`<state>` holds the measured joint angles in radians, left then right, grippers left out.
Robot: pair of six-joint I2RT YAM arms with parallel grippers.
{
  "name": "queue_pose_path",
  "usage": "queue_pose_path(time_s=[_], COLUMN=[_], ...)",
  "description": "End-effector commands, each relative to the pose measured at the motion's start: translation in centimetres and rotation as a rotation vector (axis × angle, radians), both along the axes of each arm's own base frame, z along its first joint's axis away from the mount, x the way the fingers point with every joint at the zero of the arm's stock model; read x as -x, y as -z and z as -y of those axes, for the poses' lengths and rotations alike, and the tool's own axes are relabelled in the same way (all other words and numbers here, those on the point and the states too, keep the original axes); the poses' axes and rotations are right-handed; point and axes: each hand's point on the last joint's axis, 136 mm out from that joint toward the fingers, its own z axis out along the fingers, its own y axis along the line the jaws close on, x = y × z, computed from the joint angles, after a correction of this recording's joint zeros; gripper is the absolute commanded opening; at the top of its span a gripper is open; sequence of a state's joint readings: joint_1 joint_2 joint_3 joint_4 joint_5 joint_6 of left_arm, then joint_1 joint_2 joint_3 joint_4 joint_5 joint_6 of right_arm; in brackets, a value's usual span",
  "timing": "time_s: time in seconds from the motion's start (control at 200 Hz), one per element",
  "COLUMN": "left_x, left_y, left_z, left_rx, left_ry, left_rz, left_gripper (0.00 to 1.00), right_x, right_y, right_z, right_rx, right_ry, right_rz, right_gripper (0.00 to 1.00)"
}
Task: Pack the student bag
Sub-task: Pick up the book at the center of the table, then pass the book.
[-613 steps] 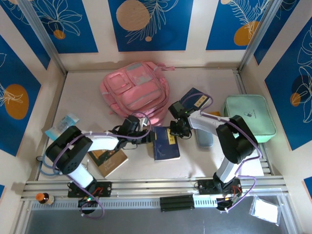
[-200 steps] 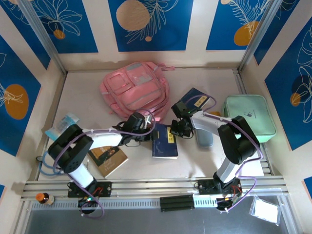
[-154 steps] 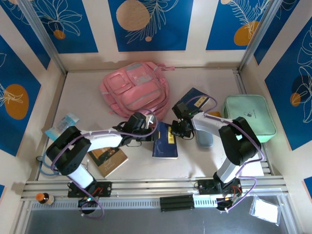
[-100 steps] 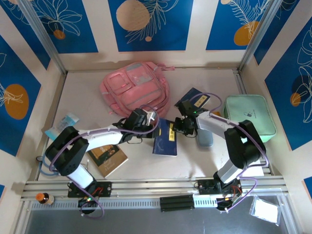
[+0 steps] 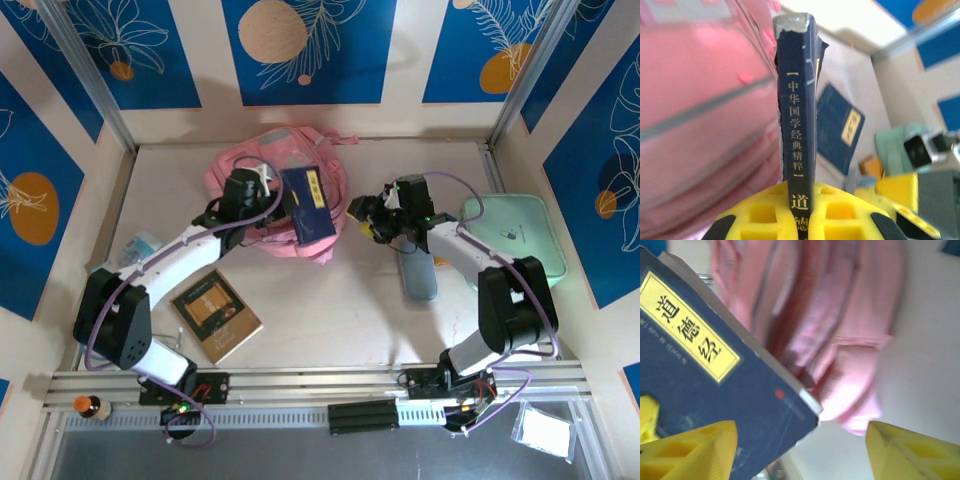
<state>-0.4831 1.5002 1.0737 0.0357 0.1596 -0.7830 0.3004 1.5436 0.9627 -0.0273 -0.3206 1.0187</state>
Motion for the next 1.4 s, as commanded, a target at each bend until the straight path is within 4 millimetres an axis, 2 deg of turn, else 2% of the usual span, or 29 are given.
queue_pose_path(time_s=[0.0, 0.11, 0.29, 0.47, 0.63, 0.755, 0.925, 1.225, 1.33, 1.395], left_x=[-2.3, -3.6, -4.8, -5.7, -6.3, -6.6, -6.6, -6.3, -6.0, -5.7], left_y=[-5.3, -6.8, -8.6, -8.6, -8.7, -8.6, -8.3, -6.7, -6.4, -6.2], left_z=[-2.6, -3.5, -3.3, -2.4, -1.7, -1.0, -0.2, -0.1, 0.0, 0.0], left_rx=[0.143, 0.240, 0.397, 0.530, 0.630, 0.692, 0.719, 0.737, 0.719, 0.682], left_ry=[-0.189, -0.256, -0.290, -0.296, -0.289, -0.277, -0.262, -0.264, -0.250, -0.242], left_rz=[0.070, 0.088, 0.103, 0.074, 0.049, 0.023, 0.000, -0.042, -0.047, -0.048], left_gripper=[0.00, 0.00, 0.00, 0.00, 0.00, 0.00, 0.00, 0.00, 0.00, 0.00], right_x=[-1.1, -1.3, -1.5, -1.6, -2.4, -3.5, -4.2, -5.3, -5.6, -5.6], right_y=[-4.8, -5.7, -6.0, -7.0, -7.5, -8.7, -9.1, -9.6, -10.1, -10.0], right_z=[-3.1, -4.2, -4.8, -6.9, -8.8, -9.1, -8.5, -6.4, -6.5, -6.1], right_rx=[-0.202, -0.250, -0.337, -0.420, -0.489, -0.557, -0.562, -0.537, -0.526, -0.519], right_ry=[-0.064, -0.054, -0.030, -0.067, -0.087, -0.087, -0.047, 0.011, -0.017, -0.017], right_rz=[0.011, -0.012, -0.048, -0.065, -0.076, -0.028, 0.009, 0.077, 0.100, 0.096], right_gripper=[0.72, 0.77, 0.90, 0.97, 0.97, 0.92, 0.83, 0.54, 0.33, 0.26])
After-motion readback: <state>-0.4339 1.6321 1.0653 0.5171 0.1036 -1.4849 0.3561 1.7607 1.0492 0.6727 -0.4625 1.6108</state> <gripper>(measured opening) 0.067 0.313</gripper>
